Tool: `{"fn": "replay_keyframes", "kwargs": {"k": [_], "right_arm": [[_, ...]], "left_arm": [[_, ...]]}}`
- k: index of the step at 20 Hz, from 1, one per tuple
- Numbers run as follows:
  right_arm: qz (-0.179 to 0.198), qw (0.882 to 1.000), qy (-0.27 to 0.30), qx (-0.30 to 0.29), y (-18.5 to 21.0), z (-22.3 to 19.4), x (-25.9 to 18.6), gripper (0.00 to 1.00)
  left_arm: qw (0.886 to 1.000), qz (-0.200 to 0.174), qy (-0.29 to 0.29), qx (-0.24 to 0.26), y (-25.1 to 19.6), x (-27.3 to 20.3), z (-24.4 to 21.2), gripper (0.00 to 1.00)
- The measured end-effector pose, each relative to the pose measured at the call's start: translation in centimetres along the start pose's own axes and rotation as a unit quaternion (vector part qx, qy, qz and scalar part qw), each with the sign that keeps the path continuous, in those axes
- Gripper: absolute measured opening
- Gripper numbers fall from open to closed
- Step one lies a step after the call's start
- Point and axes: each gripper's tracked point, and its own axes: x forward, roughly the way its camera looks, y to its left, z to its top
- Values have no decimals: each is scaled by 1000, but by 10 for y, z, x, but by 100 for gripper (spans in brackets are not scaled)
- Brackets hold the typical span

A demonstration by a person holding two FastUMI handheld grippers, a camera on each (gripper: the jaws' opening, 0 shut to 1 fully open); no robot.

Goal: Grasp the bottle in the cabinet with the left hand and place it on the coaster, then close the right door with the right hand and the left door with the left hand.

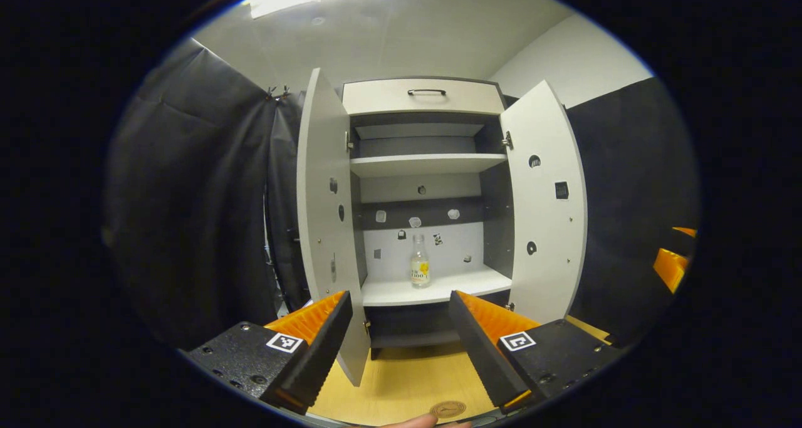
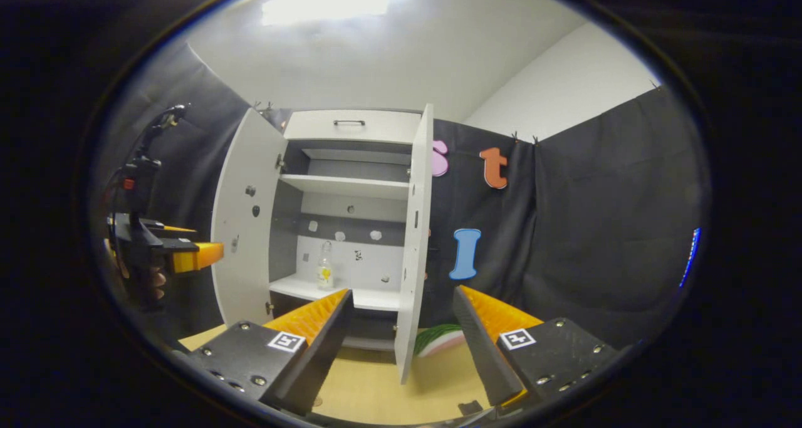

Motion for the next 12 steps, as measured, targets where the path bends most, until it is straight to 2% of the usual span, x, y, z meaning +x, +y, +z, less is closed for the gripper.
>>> {"fn": "replay_keyframes", "kwargs": {"k": [3,7,12], "right_arm": [[6,1000,-9,-2,1,-4,9,97],[11,999,-2,34,18,-27,31,97],[-8,1000,4,2,12,-40,74,96]], "left_arm": [[1000,-9,-11,1,-2,14,1,98],[1000,-21,-9,-18,-9,52,-9,99],[999,-29,5,-12,-20,130,-24,99]]}}
